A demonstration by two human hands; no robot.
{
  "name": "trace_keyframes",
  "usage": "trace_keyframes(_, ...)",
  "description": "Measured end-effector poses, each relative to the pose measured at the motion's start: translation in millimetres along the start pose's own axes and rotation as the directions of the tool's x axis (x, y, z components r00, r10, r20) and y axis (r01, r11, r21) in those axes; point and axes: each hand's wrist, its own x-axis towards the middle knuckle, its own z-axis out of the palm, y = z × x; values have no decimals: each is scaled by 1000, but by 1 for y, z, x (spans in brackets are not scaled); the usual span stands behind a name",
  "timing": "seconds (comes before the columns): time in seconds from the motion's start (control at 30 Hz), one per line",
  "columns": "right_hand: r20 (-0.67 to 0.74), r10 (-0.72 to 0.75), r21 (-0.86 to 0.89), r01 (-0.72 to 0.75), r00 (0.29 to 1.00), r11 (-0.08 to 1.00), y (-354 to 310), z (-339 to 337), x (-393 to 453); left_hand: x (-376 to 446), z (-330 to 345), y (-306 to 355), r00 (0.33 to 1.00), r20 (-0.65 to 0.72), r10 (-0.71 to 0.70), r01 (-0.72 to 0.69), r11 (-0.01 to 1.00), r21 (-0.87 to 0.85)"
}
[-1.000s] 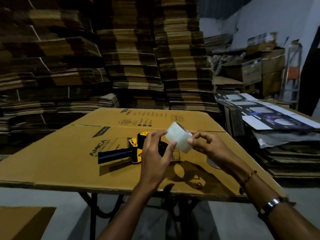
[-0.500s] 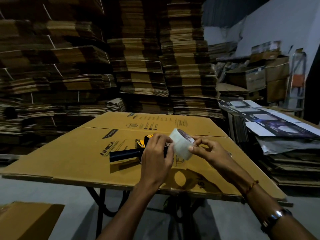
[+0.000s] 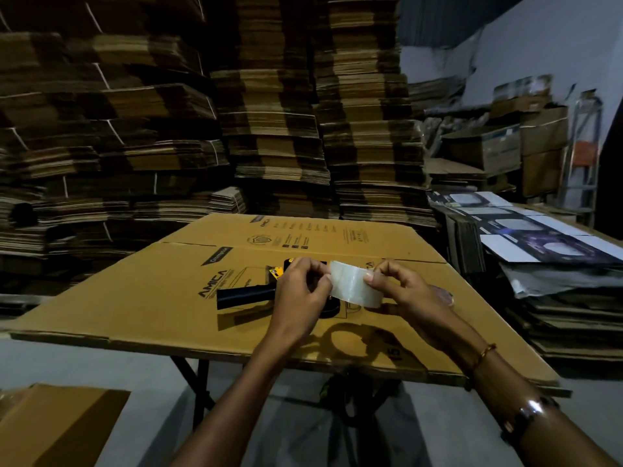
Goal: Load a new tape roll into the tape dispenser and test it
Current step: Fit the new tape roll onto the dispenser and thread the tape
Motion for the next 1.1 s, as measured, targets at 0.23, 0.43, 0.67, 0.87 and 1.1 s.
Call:
trace_keyframes(0.23,-81,-27,-104,19,996,994,7,8,2,-3,6,-2,996,-81,24,-18,997,73)
trace_keyframes(0.43,-118,-164,-333,116,979,936,1,8,16,16,-8,1,974,25,-226,228,970,-80)
trace_keyframes(0.67,-129,-215,-401,147,968,904,-1,12,43,46,-45,-28,991,-53,-123,132,961,242)
trace_keyframes(0.87,-131,-235,-481,146,963,864,29,27,69,43,-65,-76,964,174,-202,-8,633,774)
trace_keyframes(1.1,-73,-197,-482,138,978,865,45,38,86,46,-62,-90,936,293,-194,-155,519,841)
